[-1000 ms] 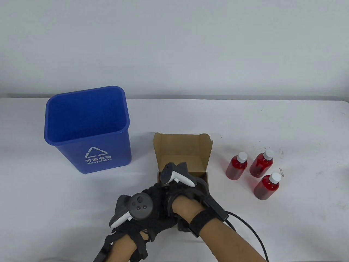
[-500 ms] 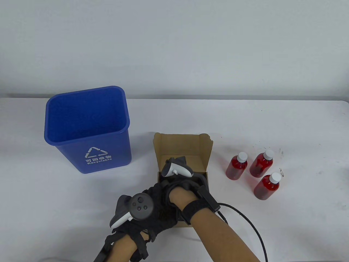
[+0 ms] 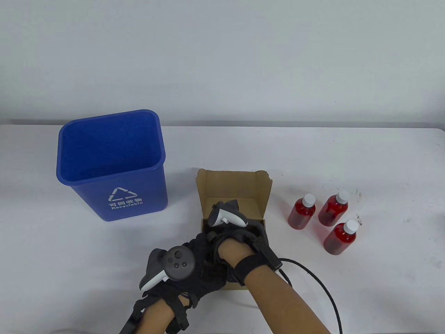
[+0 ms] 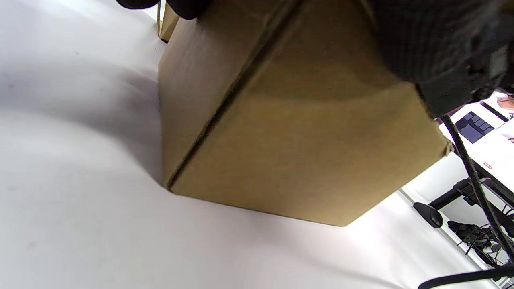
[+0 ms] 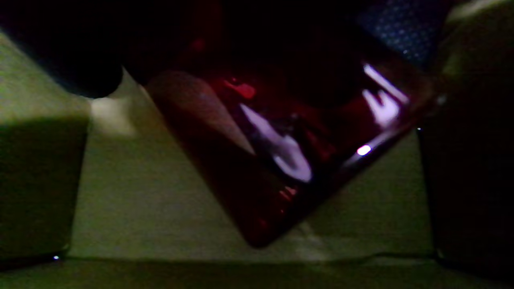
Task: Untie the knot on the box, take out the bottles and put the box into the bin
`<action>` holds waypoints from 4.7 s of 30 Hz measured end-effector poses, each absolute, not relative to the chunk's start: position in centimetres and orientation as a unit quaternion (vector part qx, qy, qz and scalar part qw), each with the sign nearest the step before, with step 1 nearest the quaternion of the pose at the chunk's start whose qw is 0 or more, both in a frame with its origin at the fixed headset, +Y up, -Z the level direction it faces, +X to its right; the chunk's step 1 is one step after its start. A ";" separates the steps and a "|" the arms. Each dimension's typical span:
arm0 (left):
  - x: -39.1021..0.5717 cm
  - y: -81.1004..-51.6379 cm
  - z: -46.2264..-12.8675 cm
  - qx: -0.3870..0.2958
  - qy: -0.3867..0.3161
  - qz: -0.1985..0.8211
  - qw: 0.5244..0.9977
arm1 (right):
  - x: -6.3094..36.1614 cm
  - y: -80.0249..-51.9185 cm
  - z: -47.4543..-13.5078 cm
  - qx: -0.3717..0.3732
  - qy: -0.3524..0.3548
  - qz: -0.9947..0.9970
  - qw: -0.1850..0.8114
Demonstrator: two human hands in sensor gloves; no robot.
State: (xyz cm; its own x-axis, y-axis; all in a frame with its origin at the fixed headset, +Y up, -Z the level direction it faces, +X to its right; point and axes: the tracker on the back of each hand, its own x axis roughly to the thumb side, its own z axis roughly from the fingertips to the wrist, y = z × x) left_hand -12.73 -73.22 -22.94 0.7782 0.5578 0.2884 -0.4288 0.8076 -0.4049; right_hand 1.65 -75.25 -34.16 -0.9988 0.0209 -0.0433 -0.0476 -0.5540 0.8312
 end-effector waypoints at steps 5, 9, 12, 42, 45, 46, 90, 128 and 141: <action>-12.7 -73.2 -23.0 -0.160 -0.199 0.263 0.930 | 3.1 -74.8 -34.2 -0.018 0.475 0.877 0.066; -12.7 -73.3 -23.0 -0.162 -0.197 0.264 0.930 | 4.0 -73.5 -33.9 -0.003 0.439 0.893 0.103; -12.7 -73.3 -23.0 -0.162 -0.196 0.265 0.930 | 4.5 -72.0 -33.5 0.014 0.410 0.902 0.134; -12.7 -73.4 -23.0 -0.159 -0.191 0.272 0.930 | 20.0 -60.9 -25.6 0.101 -0.033 0.911 0.399; -12.8 -73.4 -22.9 -0.159 -0.190 0.273 0.929 | 21.5 -61.8 -25.3 0.103 -0.086 0.899 0.417; -12.8 -73.4 -22.9 -0.159 -0.190 0.274 0.929 | 22.4 -62.2 -25.2 0.103 -0.102 0.899 0.414; -12.3 -73.2 -22.4 -0.140 -0.181 0.263 0.937 | 25.7 -73.5 -27.6 0.031 -0.096 0.896 0.433; -12.7 -71.3 -21.7 -0.058 -0.176 0.265 0.946 | 14.9 -72.1 -23.1 0.266 0.039 0.934 0.236; -16.2 -72.1 -29.3 -0.122 -0.092 0.444 0.883 | 15.3 -72.5 -23.4 0.261 0.058 0.925 0.269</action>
State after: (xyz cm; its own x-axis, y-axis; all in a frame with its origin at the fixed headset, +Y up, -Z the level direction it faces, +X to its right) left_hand -16.19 -72.08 -29.33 0.5891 0.8063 0.0531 -0.7615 0.5760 -0.2974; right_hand 15.34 -72.48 -23.45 -0.7195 0.5275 0.4518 -0.4667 -0.8490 0.2480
